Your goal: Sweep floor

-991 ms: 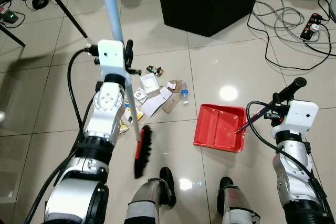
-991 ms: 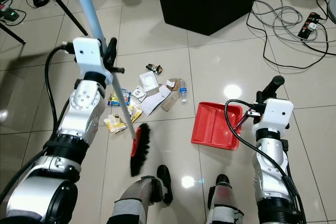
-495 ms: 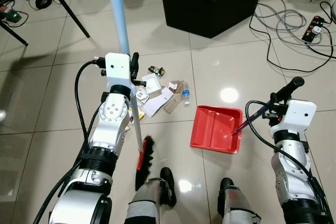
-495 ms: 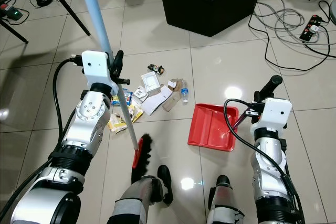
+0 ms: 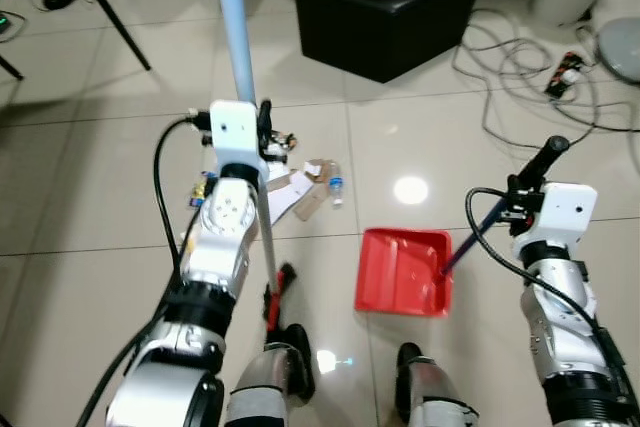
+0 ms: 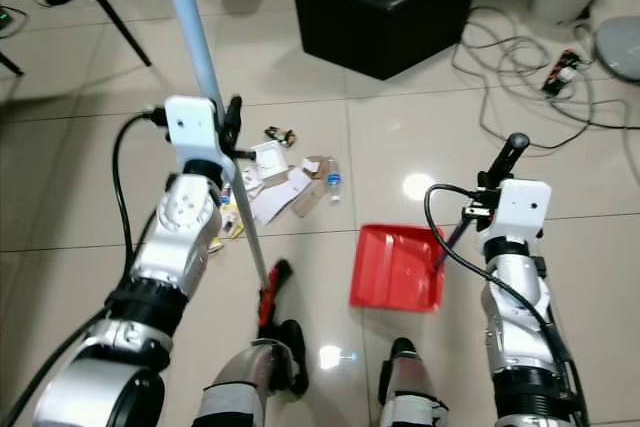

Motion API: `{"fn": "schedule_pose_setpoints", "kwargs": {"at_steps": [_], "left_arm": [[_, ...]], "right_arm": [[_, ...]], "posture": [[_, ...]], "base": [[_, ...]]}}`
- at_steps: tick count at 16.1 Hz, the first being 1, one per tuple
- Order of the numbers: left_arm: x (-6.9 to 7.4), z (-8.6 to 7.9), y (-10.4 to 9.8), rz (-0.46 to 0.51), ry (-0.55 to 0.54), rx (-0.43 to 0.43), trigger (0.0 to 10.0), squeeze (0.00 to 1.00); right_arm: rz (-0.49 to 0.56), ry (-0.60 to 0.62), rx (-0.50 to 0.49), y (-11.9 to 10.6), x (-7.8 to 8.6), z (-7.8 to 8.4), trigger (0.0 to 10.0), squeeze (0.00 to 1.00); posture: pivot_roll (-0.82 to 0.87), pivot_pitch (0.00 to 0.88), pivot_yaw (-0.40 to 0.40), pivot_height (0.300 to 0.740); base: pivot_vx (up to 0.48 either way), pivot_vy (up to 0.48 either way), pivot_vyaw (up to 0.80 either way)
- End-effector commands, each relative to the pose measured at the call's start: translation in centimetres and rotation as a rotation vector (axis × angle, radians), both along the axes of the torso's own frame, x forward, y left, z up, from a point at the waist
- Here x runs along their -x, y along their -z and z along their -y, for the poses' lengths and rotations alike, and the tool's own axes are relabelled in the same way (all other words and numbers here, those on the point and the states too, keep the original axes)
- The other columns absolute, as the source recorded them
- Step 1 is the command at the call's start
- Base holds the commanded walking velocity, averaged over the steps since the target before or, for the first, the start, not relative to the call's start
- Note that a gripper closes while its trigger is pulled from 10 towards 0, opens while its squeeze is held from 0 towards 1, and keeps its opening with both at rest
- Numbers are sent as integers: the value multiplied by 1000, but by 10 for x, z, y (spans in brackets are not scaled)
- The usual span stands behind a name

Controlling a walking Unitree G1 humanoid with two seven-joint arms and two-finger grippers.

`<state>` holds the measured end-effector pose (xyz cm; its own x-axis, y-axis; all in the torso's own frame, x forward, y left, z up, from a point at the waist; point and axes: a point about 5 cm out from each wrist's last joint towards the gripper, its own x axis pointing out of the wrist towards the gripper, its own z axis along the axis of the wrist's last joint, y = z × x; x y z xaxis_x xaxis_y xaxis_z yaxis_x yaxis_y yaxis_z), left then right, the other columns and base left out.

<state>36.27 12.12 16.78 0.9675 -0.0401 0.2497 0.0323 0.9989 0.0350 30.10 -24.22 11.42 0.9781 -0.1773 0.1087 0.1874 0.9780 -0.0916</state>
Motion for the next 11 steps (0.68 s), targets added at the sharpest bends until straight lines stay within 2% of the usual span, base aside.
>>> {"fn": "schedule_pose_setpoints", "kwargs": {"at_steps": [1,7,11], "left_arm": [[4,-2,2,14,-25,1,10000,0],[9,-4,10,-8,-50,8,10000,0],[12,-11,8,4,-71,-2,10000,0]], "right_arm": [[28,-13,6,-8,1,1,10000,0],[12,-28,15,-11,-5,4,10000,0],[13,-71,6,-14,-14,-9,10000,0]], "posture": [[-95,287,42,740],[-69,286,8,740],[-47,283,6,740]], "base": [[0,0,0],[0,0,0],[0,0,0]]}}
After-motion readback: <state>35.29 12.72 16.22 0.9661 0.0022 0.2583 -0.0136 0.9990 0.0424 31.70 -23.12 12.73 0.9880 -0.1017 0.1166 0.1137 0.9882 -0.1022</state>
